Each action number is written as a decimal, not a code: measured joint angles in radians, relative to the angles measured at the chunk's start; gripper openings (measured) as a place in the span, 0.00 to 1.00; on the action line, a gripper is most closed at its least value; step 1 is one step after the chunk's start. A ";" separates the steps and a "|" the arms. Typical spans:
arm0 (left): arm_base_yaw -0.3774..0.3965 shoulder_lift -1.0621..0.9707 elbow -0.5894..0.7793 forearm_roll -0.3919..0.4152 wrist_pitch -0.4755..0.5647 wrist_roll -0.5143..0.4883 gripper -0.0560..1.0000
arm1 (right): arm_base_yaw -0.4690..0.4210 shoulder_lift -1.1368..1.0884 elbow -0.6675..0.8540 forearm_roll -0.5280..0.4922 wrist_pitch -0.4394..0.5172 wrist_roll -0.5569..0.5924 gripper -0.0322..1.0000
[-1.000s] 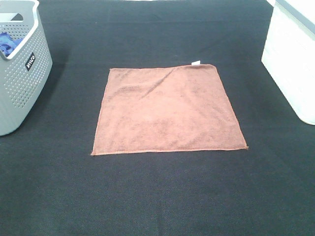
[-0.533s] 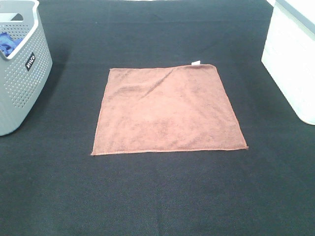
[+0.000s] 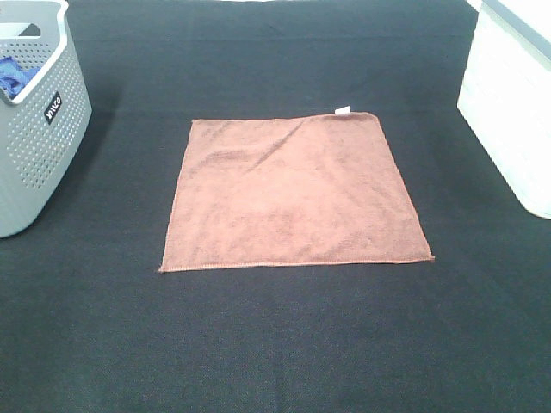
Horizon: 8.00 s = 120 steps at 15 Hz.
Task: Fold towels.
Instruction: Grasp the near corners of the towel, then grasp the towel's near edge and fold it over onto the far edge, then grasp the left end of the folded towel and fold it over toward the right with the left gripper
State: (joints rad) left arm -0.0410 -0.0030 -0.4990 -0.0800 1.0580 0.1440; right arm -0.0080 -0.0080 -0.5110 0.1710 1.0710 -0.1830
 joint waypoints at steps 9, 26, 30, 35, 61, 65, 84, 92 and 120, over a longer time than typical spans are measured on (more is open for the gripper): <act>0.000 0.000 0.000 0.000 0.000 0.000 0.64 | 0.000 0.000 0.000 0.000 0.000 0.000 0.81; 0.000 0.726 0.023 -0.512 -0.579 0.036 0.64 | 0.000 0.817 -0.013 0.330 -0.546 -0.033 0.81; 0.000 1.115 0.023 -0.778 -0.608 0.292 0.64 | 0.000 1.172 -0.053 0.470 -0.554 -0.247 0.81; -0.002 1.573 -0.086 -1.257 -0.471 0.715 0.64 | 0.000 1.519 -0.235 0.543 -0.553 -0.268 0.80; -0.199 2.133 -0.494 -1.480 -0.489 0.910 0.41 | -0.010 2.099 -0.633 0.639 -0.348 -0.413 0.51; -0.199 2.141 -0.494 -1.474 -0.507 0.910 0.18 | 0.020 2.101 -0.633 0.639 -0.365 -0.417 0.48; -0.199 1.913 -0.377 -0.846 -0.422 0.393 0.05 | 0.050 1.955 -0.456 0.466 -0.292 -0.191 0.03; -0.199 1.802 -0.329 -0.844 -0.439 0.418 0.05 | 0.051 1.852 -0.399 0.537 -0.340 -0.290 0.03; -0.199 2.161 -0.896 -0.520 -0.655 0.058 0.90 | 0.051 2.239 -1.097 0.366 -0.239 -0.131 0.87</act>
State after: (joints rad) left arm -0.2400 2.1580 -1.3950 -0.6000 0.4030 0.2020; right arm 0.0430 2.2310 -1.6080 0.5370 0.8320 -0.3140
